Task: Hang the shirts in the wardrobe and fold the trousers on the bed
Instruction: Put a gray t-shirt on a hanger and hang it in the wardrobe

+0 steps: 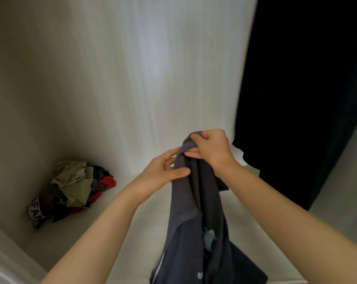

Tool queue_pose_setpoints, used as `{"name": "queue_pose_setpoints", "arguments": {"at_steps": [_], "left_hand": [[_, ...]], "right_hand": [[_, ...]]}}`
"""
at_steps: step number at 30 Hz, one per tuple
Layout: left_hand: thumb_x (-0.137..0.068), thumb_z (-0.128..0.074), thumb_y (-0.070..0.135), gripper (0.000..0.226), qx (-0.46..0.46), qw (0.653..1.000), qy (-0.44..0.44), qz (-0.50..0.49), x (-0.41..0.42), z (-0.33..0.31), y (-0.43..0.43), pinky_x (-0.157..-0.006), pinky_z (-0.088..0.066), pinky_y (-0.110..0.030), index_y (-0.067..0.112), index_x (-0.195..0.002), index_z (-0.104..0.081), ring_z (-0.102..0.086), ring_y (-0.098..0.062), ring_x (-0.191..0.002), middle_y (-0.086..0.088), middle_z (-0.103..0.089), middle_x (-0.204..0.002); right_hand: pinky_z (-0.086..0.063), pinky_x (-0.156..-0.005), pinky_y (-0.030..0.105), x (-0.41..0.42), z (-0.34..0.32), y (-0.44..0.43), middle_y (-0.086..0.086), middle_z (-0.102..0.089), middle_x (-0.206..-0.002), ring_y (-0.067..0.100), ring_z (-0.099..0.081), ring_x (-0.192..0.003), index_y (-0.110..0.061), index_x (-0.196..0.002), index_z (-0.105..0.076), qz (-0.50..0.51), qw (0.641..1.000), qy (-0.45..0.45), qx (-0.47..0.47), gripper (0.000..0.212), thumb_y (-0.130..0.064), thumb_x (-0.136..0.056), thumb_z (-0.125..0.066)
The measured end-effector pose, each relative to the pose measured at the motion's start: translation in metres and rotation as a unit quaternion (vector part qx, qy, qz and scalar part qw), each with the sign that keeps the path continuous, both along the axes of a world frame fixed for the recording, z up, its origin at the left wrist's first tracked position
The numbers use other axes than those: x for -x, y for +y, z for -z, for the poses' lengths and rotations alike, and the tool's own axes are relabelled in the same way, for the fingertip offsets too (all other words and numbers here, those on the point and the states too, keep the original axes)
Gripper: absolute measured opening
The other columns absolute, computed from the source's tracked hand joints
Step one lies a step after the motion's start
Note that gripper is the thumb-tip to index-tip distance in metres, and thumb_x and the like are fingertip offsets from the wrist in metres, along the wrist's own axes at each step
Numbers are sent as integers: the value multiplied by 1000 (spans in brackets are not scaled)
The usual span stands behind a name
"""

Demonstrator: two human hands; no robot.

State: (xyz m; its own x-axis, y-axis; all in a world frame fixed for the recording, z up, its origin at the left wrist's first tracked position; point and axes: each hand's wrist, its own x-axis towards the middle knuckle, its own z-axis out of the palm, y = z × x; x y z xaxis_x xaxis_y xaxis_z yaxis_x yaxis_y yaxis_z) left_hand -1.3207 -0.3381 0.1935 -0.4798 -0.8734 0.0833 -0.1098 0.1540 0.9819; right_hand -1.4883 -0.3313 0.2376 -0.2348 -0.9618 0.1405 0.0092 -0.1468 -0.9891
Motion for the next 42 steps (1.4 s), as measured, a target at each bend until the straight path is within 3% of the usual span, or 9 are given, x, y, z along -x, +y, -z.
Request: {"name": "queue_pose_setpoints", "arguments": {"at_steps": [4, 8, 13, 16, 20, 24, 32, 36, 42], "left_hand": [[-76, -83, 5, 64, 68, 993, -91, -17, 2, 13, 5, -78, -55, -16, 36, -125, -55, -66, 2, -103, 19, -70, -111], [-84, -71, -5, 52, 39, 988, -152, -4, -9, 37, 8, -95, -54, -32, 15, -131, -59, -68, -13, -108, 1, -70, -121], [-94, -64, 6, 14, 7, 987, -71, -146, -26, 32, 4, -88, -57, -36, 7, -104, -73, -70, -27, -100, -8, -76, -101], [-97, -62, 14, 15, 45, 980, -39, -188, -33, -1, -4, -89, -55, -44, 6, -100, -74, -70, -33, -99, -12, -76, -99], [-97, -62, 21, 14, 124, 978, -86, -141, -22, -53, -6, -76, -57, -26, 16, -95, -76, -72, -15, -86, -1, -77, -90], [-94, -65, 21, 13, 181, 964, -146, -127, -4, -90, -9, -68, -54, -21, 14, -98, -76, -67, -6, -76, 0, -76, -87], [-91, -69, 26, 30, 214, 943, -175, -183, -5, -116, -12, -45, -35, -10, 10, -66, -61, -46, 2, -46, 16, -54, -51], [-91, -69, 30, 40, 230, 941, -177, -176, -6, -125, -6, -45, -32, -13, 8, -60, -56, -40, -1, -46, 13, -47, -48], [-79, -69, 10, 15, 284, 911, -215, -209, -18, -138, 1, -58, -41, -24, 16, -66, -65, -49, -9, -56, 0, -59, -58]], "right_hand": [[-59, -57, 23, 2, -25, -11, 13, -70, -82, 23, -73, -64, -5, -76, -65, 14, 999, -50, 11, 20, -7, -95, -59], [-59, -61, 24, 20, -49, -18, 16, -69, -90, 23, -74, -67, -1, -78, -63, 43, 996, -66, 46, 21, -8, -97, -57], [-61, -71, 27, 39, -54, -20, 17, -70, -98, 21, -74, -74, 5, -103, -63, 68, 995, -72, 31, 16, -8, -99, -53], [-60, -80, 30, 43, -48, -18, 22, -68, -106, 24, -73, -88, 8, -122, -53, 49, 995, -92, 1, 27, -3, -98, -54], [-56, -85, 27, 32, -47, -10, 17, -68, -111, 23, -68, -102, -1, -110, -64, -33, 999, 36, -22, 19, 1, -91, -62], [-49, -79, 11, 15, -52, 4, -5, -67, -113, 7, -65, -101, -18, -117, -66, -188, 945, 263, 49, 35, 2, -90, -57], [-46, -75, 24, 13, -66, 12, -1, -71, -87, 5, -64, -80, -16, -91, -69, -177, 941, 287, 41, 17, -32, -91, -64], [-39, -64, 29, 1, -73, 7, -1, -56, -70, 12, -49, -66, -18, -74, -58, -89, 944, 302, 99, 20, -18, -94, -53], [-37, -65, 28, -3, -108, -2, 6, -55, -78, 16, -48, -74, 6, -89, -61, -24, 958, 250, 139, 24, -7, -95, -41]]}}
